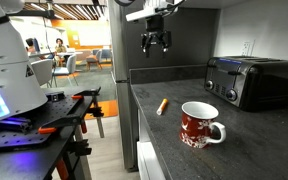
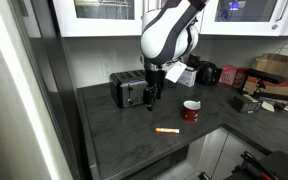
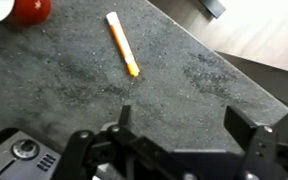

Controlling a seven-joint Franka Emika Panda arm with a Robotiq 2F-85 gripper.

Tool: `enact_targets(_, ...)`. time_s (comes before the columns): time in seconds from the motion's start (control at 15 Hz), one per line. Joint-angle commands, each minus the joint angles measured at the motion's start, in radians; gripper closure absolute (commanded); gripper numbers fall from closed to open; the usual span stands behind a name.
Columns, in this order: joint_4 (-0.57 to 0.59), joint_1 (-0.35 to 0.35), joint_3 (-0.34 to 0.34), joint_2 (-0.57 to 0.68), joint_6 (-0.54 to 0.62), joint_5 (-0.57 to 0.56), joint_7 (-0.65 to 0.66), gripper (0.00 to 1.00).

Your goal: Put the yellow marker in the mug cup

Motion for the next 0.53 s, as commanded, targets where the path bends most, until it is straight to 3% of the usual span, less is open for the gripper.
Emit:
enact_targets(0.0, -0.004, -0.001, -0.015, 0.033, 0.014, -0.053, -0.121, 0.0)
enact_targets(0.27, -0.014, -0.027, -0.032, 0.129, 0.178, -0.114, -0.246, 0.0)
enact_targets(0.47, -0.005, -0.083, -0.007, 0.224, 0.3, -0.071, -0.34, 0.0)
